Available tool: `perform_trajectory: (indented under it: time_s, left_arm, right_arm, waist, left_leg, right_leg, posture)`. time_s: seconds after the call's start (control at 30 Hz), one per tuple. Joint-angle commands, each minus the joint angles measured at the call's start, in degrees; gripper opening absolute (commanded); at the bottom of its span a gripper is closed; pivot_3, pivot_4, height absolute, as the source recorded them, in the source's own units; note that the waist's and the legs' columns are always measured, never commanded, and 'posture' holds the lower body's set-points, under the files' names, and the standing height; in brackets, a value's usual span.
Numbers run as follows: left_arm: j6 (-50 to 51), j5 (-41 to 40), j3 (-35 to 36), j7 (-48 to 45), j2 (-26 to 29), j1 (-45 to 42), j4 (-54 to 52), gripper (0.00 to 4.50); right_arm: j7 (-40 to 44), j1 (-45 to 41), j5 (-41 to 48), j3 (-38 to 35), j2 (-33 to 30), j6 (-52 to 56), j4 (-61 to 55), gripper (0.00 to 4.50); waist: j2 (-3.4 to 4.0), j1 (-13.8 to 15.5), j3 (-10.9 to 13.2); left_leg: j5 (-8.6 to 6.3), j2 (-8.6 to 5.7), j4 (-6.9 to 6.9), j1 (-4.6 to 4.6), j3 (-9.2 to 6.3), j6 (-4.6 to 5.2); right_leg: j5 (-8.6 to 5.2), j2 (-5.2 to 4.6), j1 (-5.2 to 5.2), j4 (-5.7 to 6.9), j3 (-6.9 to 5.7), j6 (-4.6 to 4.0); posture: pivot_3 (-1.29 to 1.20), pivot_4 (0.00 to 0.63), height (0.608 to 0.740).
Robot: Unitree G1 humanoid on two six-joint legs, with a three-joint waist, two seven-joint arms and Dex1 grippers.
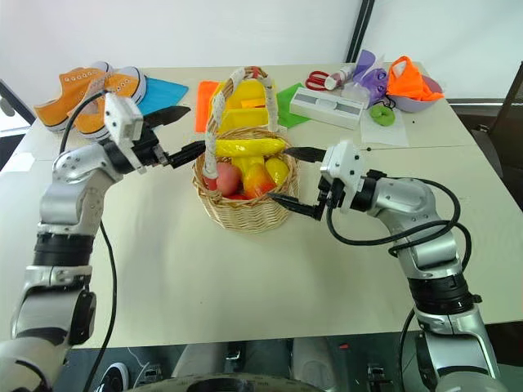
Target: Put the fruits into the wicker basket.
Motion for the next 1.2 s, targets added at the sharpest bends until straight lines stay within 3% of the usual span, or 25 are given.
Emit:
perform_trajectory:
  time_s: [0.03,0.5,0.6,0.77,0.93,1.07,1.2]
  left_arm:
    - [3.7,-4.4,3.7,1.4,1.1,1.7,-5.9,4.42]
    - [10.1,-14.4,11.8,4.8,3.7,14.7,-19.4,4.42]
    - [13.5,-19.2,13.9,4.2,4.6,19.4,-23.4,4.42]
    - [13.9,-24.8,17.7,4.0,3.1,32.7,-33.6,4.42]
    - [9.7,-22.1,16.9,8.4,-1.4,38.9,-36.9,4.42]
    - [6.2,-17.8,14.6,11.0,-3.6,39.8,-37.9,4.42]
    - [6.3,-18.8,13.5,12.7,-4.8,39.6,-38.7,4.42]
  right_arm:
    - [-1.0,-1.4,0.0,-1.6,0.9,-2.1,1.2,4.5]
    - [-7.0,-5.3,-3.4,-2.3,4.8,-6.5,7.2,4.5]
    - [-10.4,-8.0,-6.4,-2.9,5.3,-8.2,11.8,4.5]
    - [-17.1,-12.5,-7.5,-1.7,11.7,-7.5,16.6,4.5]
    - [-19.8,-18.7,-10.6,0.5,18.0,-10.8,26.9,4.5]
    - [-20.6,-24.5,-13.2,1.3,21.1,-15.2,37.6,4.5]
    - [-21.8,-30.5,-14.7,1.1,24.1,-19.8,47.9,4.5]
  waist:
    - [0.0,0.0,0.0]
    - [0.01,-0.2,0.0]
    - [0.01,-0.6,0.0]
    - [0.02,-1.6,0.0]
    - [0.06,-1.7,0.0]
    - [0.05,-1.5,0.0]
    - [0.06,-1.8,0.0]
  left_leg:
    - [0.0,0.0,0.0,0.0,-0.01,0.0]
    - [0.01,0.03,0.0,0.03,0.0,-0.03]
    - [0.02,0.03,0.0,0.04,0.01,-0.03]
    - [0.04,0.08,-0.08,0.05,0.0,-0.09]
    - [0.08,0.08,-0.08,0.1,0.0,-0.16]
    - [0.08,0.01,-0.08,0.08,0.0,-0.16]
    - [0.08,0.0,-0.09,0.08,0.0,-0.16]
  right_leg:
    - [0.0,-0.03,0.0,0.0,0.0,0.0]
    - [0.0,-0.1,0.0,0.03,0.06,-0.01]
    - [0.0,-0.1,0.0,0.04,0.07,-0.01]
    - [0.0,-0.13,-0.04,0.04,0.1,-0.02]
    - [0.02,-0.16,-0.02,0.07,0.11,-0.08]
    - [0.03,-0.22,-0.03,0.06,0.09,-0.09]
    - [0.03,-0.23,-0.04,0.06,0.09,-0.1]
  posture:
    - [0.0,0.15,0.74]
    - [0.0,0.15,0.74]
    - [0.0,0.15,0.74]
    - [0.0,0.15,0.74]
    - [0.0,0.15,0.74]
    - [0.0,0.15,0.74]
    - [0.0,0.15,0.74]
